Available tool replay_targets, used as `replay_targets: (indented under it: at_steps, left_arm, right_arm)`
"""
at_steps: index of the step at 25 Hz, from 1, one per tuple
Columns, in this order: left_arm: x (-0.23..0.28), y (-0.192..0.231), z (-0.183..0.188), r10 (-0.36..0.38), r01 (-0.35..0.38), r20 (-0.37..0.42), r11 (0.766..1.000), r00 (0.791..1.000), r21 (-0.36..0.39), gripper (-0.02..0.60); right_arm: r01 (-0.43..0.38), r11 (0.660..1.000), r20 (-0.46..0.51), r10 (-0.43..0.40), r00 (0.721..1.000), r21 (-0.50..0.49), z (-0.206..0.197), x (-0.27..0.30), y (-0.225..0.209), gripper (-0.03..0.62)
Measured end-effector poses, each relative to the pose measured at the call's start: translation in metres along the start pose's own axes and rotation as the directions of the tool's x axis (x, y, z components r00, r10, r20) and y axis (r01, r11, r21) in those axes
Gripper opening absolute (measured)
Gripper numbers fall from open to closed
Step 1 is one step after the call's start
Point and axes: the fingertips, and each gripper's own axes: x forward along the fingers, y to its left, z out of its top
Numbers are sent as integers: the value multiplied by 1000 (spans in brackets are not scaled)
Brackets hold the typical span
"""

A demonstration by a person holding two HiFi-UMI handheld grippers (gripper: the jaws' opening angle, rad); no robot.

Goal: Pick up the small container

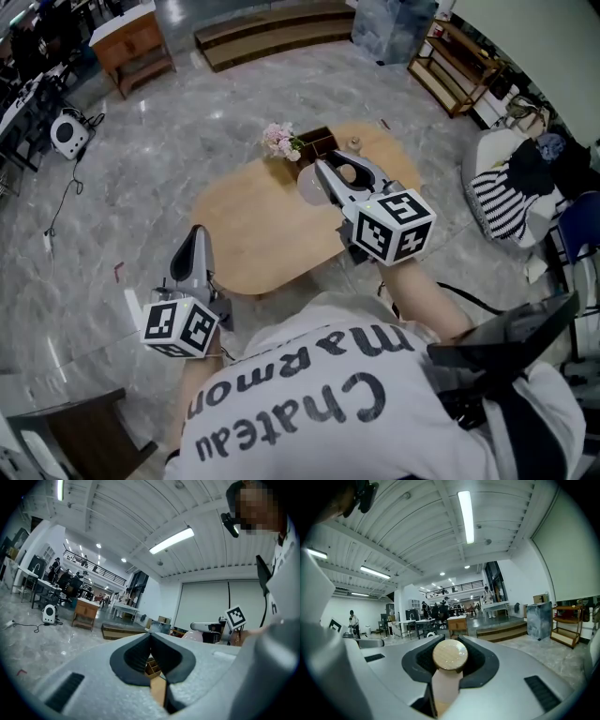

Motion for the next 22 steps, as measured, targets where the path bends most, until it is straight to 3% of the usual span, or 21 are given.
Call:
replay_targets:
  at_steps: [9, 22]
  left_arm:
    - [8, -4, -5, 4, -4, -4, 1000, 1000, -17, 14]
    - [37, -45, -18, 62, -62, 12, 998, 998, -26, 14]
  right_arm:
    - [29, 1000, 11, -29, 1000, 9, 11, -7, -24, 87]
    - [-118, 993, -45, 119, 992, 19, 2, -8, -44, 87]
